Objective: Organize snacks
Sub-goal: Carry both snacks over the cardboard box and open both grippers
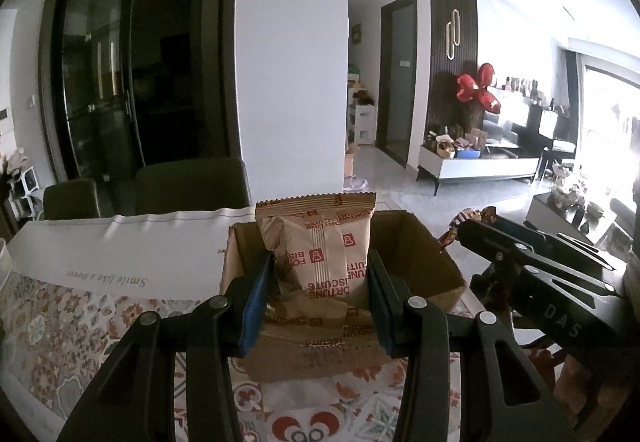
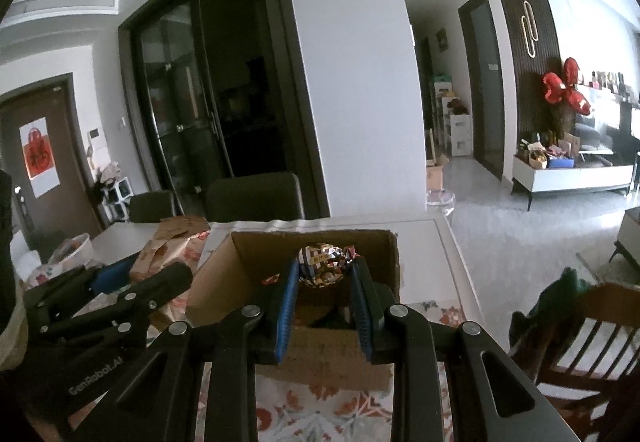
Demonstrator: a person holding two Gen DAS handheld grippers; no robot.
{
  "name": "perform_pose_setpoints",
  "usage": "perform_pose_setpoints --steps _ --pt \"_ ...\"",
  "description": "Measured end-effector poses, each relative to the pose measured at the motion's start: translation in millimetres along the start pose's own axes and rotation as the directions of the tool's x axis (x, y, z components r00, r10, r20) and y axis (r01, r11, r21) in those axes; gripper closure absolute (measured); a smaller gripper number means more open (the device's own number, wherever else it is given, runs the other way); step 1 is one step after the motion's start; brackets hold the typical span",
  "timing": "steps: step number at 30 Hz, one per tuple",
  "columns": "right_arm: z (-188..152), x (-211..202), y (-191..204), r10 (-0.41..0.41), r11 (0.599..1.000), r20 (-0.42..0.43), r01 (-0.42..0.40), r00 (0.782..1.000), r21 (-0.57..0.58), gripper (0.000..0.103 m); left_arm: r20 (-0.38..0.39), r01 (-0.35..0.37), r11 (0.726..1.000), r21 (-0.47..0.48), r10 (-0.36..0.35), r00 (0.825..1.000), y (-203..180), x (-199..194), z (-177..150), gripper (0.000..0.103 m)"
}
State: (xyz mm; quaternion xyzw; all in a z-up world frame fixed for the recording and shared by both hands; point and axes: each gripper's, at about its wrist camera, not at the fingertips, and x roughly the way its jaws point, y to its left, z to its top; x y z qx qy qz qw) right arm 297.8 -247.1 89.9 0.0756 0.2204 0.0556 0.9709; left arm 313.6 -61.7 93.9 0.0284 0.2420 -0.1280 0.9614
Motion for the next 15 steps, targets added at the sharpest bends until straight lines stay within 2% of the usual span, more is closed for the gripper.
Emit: perform_pose_setpoints --steps 9,12,15 --pt "13 36 -7 -0.011 1.0 -0.05 0.011 0.999 -0.01 0.075 -0.07 0.003 1.0 0.008 -0.003 0.998 5 45 15 0.058" --pt "14 48 -11 -0.021 1.0 -0.071 0.02 0.997 -0.013 0.075 -0.093 -0.015 1.0 0.016 0.017 0.996 7 60 17 0.057" --pt "13 57 -12 -0.03 0.999 -0.09 0.029 0.995 -0.015 0.075 -0.105 -0.032 0.999 0.018 0.034 0.994 8 69 17 0.047"
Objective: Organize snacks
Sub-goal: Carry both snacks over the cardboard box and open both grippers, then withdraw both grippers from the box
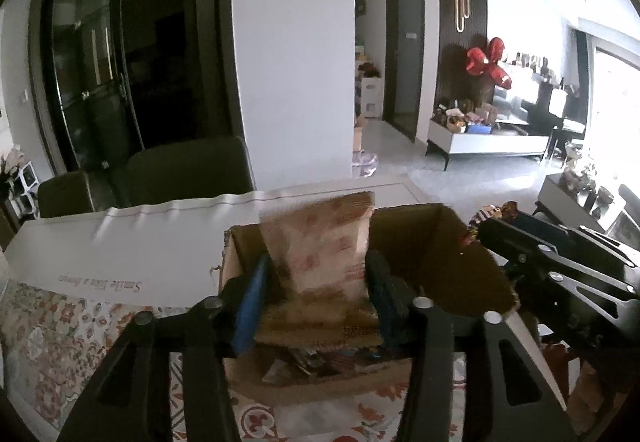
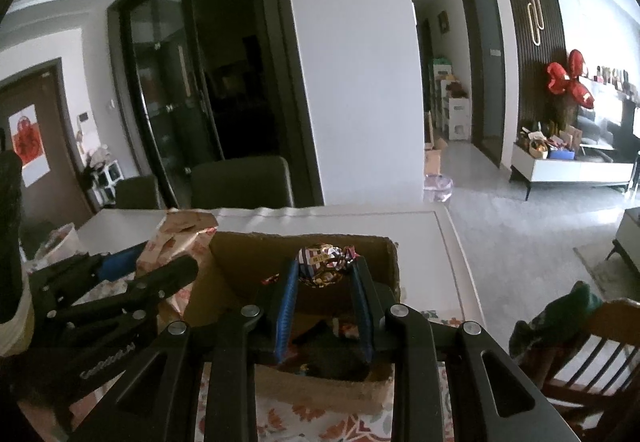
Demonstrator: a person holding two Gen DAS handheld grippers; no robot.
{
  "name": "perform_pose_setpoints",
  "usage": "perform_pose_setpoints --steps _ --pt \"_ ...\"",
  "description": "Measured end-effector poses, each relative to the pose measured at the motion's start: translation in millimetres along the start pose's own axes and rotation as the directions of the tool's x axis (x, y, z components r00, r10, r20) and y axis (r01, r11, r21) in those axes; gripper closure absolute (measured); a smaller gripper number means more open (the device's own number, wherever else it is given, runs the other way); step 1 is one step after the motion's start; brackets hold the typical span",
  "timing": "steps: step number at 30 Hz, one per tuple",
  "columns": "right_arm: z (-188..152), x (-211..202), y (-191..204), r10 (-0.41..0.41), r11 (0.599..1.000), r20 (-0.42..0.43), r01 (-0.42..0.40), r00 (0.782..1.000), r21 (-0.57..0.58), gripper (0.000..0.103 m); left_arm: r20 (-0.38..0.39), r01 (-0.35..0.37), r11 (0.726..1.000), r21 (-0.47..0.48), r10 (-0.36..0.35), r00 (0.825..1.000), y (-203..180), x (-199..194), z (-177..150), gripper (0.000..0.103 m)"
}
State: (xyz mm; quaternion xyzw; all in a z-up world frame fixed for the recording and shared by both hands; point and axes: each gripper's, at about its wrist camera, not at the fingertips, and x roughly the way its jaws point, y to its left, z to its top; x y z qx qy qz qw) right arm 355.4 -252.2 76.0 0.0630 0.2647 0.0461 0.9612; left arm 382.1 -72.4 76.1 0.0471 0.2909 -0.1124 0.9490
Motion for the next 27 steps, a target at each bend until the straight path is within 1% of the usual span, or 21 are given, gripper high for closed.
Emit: perform_pose_setpoints --steps 1,2,3,5,8,10,11,14,16,17,18,21,23,25,27 --pt "0 3 -1 -0.003 1.0 -0.006 0.003 1.0 0.001 0.074 -0.002 -0.009 1.0 -0.002 0.009 1.0 0 2 0 0.039" --pt "0 6 -2 -0.009 1.0 -0.014 0.009 1.0 0.005 0.073 -0.001 -0.019 1.0 -0.004 0.019 1.0 1 3 1 0.037" --pt "0 7 -1 -0.01 1.0 -0.019 0.01 1.0 0.008 0.069 0.002 -0.028 1.0 -0.006 0.028 1.0 2 3 1 0.037" --pt "-1 10 -3 -0.017 1.0 -0.037 0.018 0.999 0.016 0.064 0.001 -0.047 0.999 -0.009 0.047 0.999 3 2 -1 0.031" --pt "-6 9 -5 -0.036 0.999 -0.051 0.036 0.998 0.015 0.063 0.012 -0.069 0.997 -0.022 0.069 0.998 9 -6 -7 0.029" --pt "-8 5 -4 -0.048 0.999 -0.048 0.049 0.998 0.013 0.056 0.019 -0.087 0.996 -0.032 0.088 0.996 11 -15 -12 0.024" --pt "-10 1 -4 -0.058 0.998 -0.041 0.058 0.998 0.009 0.054 0.025 -0.091 0.995 -0.036 0.091 0.995 12 -19 -13 0.023" --pt "-16 -13 1 -0.07 0.998 -0.023 0.07 0.997 -0.002 0.053 0.046 -0.109 0.993 -0.032 0.111 0.993 12 -35 -21 0.021" --pt "-19 -24 5 -0.068 0.998 -0.013 0.068 0.998 -0.001 0.047 0.066 -0.121 0.992 -0.036 0.123 0.99 12 -48 -26 0.018" --pt "-20 -31 7 -0.073 0.997 -0.002 0.073 0.997 -0.001 0.043 0.08 -0.128 0.991 -0.042 0.131 0.988 11 -57 -28 0.017" --pt "-22 -37 9 -0.081 0.997 0.008 0.081 0.997 -0.004 0.041 0.089 -0.134 0.99 -0.045 0.138 0.986 11 -63 -30 0.016" --pt "-27 -58 14 -0.106 0.994 0.025 0.106 0.994 -0.012 0.038 0.131 -0.157 0.986 -0.056 0.164 0.978 10 -89 -39 0.013" --pt "-31 -72 17 -0.1 0.995 0.034 0.101 0.994 -0.008 0.037 0.161 -0.161 0.985 -0.056 0.168 0.973 8 -108 -46 0.007" --pt "-34 -83 19 -0.099 0.995 0.043 0.1 0.994 -0.01 0.036 0.179 -0.172 0.984 -0.047 0.177 0.968 5 -123 -52 0.006" --pt "-39 -97 22 -0.098 0.995 0.057 0.099 0.994 -0.009 0.03 0.196 -0.177 0.983 -0.045 0.182 0.963 5 -136 -58 0.005"
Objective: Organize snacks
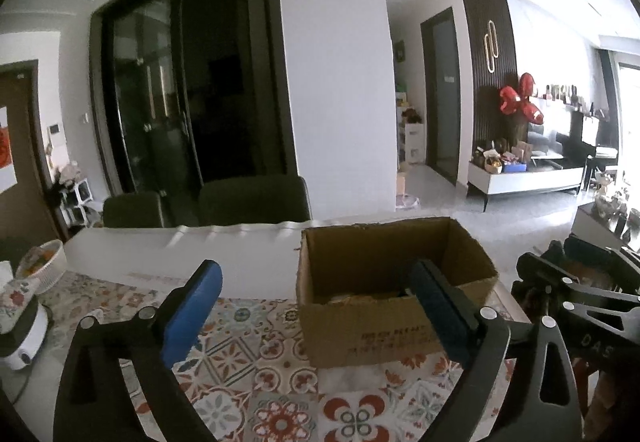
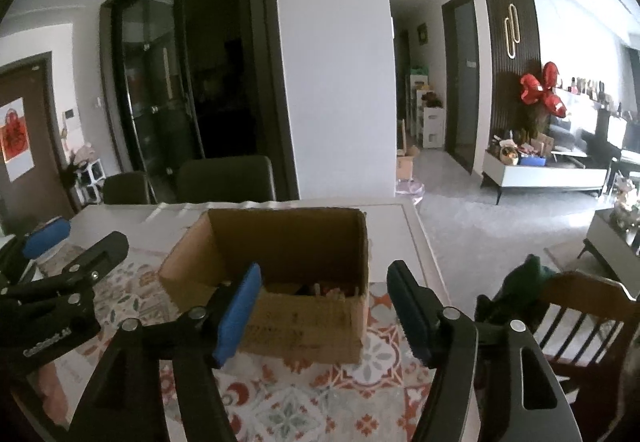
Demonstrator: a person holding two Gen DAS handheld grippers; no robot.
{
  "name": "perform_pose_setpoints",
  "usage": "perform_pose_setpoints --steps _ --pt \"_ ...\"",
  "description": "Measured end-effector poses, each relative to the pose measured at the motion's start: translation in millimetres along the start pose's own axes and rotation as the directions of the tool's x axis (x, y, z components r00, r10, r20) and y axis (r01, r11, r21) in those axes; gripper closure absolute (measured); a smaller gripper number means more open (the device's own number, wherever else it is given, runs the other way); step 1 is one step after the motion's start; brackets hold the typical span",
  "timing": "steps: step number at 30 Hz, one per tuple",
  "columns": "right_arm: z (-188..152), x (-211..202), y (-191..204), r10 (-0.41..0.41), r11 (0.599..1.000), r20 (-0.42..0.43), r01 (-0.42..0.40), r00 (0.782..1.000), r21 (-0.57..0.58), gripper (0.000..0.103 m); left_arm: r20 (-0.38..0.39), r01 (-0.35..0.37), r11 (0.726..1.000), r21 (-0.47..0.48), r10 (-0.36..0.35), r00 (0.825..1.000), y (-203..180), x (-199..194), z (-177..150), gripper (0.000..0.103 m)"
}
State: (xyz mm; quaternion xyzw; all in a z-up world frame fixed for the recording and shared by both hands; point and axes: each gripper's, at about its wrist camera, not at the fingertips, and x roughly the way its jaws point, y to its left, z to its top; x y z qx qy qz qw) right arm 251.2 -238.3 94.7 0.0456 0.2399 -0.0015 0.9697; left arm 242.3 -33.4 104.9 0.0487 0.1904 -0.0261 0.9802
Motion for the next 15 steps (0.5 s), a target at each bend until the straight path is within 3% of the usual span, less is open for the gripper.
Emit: perform_pose_setpoints --steps 7,15 --pt "-20 -45 7 -0.03 1.0 0.037 0.03 0.999 -0.009 0.027 0.051 -0.028 1.0 -0.007 0.029 0.998 5 -47 -13 0.0" --pt "-49 -88 12 -0.037 0.999 0.059 0.038 0.998 -0.014 0.02 0.048 -0.023 0.999 -0.032 0.024 0.999 14 -87 -42 0.0"
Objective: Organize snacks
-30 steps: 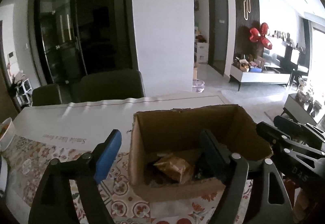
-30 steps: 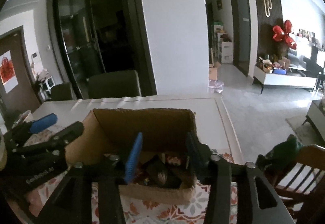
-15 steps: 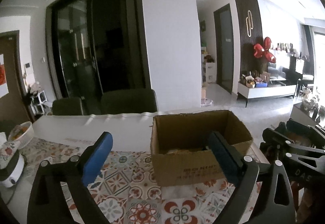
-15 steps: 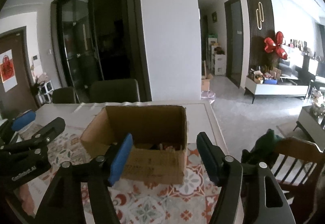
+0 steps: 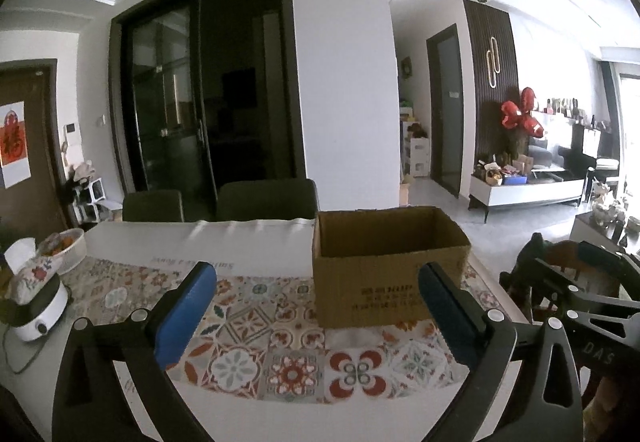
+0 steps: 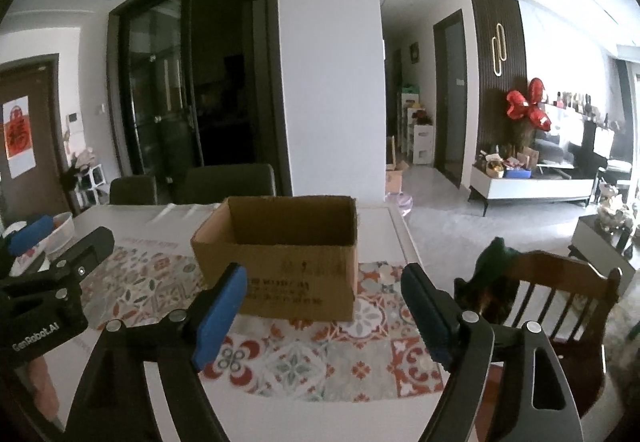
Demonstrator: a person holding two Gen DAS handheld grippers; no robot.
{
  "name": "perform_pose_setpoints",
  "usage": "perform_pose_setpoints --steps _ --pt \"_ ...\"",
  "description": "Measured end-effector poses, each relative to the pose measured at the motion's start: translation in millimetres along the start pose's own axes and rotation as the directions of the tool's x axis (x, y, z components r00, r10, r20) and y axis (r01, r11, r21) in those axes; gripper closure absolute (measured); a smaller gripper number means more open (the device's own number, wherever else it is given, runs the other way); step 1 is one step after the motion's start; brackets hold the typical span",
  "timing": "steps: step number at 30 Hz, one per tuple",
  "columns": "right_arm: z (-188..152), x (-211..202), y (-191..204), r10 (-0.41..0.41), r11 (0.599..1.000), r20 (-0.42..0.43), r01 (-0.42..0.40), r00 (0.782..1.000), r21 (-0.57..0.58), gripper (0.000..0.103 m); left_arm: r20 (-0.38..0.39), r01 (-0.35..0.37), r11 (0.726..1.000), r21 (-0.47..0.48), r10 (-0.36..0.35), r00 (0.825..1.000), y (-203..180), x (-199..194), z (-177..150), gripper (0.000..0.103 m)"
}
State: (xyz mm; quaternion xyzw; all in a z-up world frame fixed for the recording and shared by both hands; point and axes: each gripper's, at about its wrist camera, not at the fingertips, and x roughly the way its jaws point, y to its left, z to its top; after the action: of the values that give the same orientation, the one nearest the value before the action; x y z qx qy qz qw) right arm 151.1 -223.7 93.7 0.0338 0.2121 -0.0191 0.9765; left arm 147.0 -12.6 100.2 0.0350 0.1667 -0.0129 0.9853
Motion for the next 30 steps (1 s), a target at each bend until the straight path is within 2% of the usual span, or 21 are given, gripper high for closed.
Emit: perform_pose_setpoints --steps 15,30 --pt "-42 -47 5 -0.005 1.0 0.0 0.005 1.0 0.012 0.019 0.017 0.009 1.0 0.021 -0.01 1.0 2 -51 -30 0.0" --pt "-51 -64 2 -0.003 0.999 0.011 0.002 1.0 0.034 0.019 0.027 0.022 1.0 0.021 -0.023 0.999 2 -70 -38 0.0"
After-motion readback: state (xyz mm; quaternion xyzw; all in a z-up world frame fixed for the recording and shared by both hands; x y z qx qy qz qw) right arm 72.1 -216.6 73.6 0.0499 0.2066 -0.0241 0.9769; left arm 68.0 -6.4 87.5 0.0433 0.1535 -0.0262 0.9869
